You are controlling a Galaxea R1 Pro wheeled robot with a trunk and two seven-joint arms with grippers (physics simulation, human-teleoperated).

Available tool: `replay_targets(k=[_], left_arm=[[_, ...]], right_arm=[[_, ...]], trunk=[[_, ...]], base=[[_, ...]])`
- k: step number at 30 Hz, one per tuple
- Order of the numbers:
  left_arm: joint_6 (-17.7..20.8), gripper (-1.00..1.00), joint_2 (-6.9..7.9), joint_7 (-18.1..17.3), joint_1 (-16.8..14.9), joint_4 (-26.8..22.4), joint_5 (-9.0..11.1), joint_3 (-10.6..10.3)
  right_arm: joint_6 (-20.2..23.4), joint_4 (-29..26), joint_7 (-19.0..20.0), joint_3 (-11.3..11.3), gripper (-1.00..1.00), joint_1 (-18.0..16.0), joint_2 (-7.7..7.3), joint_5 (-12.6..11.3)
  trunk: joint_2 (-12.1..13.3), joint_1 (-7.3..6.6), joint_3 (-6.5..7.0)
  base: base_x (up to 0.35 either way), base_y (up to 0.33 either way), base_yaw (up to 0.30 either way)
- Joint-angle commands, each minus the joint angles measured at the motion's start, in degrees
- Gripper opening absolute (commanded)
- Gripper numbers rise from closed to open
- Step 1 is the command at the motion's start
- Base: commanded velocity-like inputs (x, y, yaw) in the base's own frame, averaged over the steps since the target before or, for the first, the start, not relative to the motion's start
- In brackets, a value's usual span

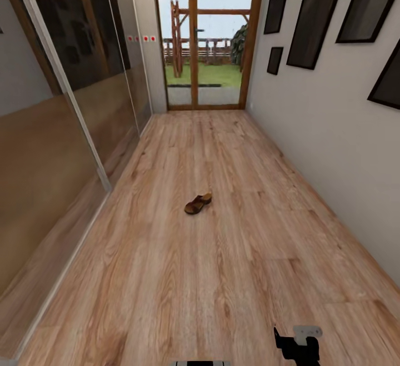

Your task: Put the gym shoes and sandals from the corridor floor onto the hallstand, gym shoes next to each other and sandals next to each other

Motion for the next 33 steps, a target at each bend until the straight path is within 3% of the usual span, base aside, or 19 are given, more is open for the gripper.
replay_targets(k=[1,25,33], left_arm=[[-0.08,1.0,-0.04,-0.55,-0.03,0.02,-0.12,0.48],[-0.08,1.0,-0.04,-0.55,-0.05,0.02,-0.12,0.48],[-0.08,1.0,-0.04,-0.55,-0.05,0.02,-0.12,0.48]], right_arm=[[-0.16,0.05,-0.13,-0.32,1.0,-0.03,0.01,0.39],[-0.16,0.05,-0.14,-0.32,1.0,-0.03,0.04,0.35],[-0.16,0.05,-0.05,-0.32,1.0,-0.03,0.05,0.35]], trunk=[[-0.01,0.02,-0.05],[-0.01,0.02,-0.05],[-0.01,0.02,-0.05]], base=[[0.289,-0.15,0.0],[0.28,-0.165,0.001],[0.277,-0.168,0.189]])
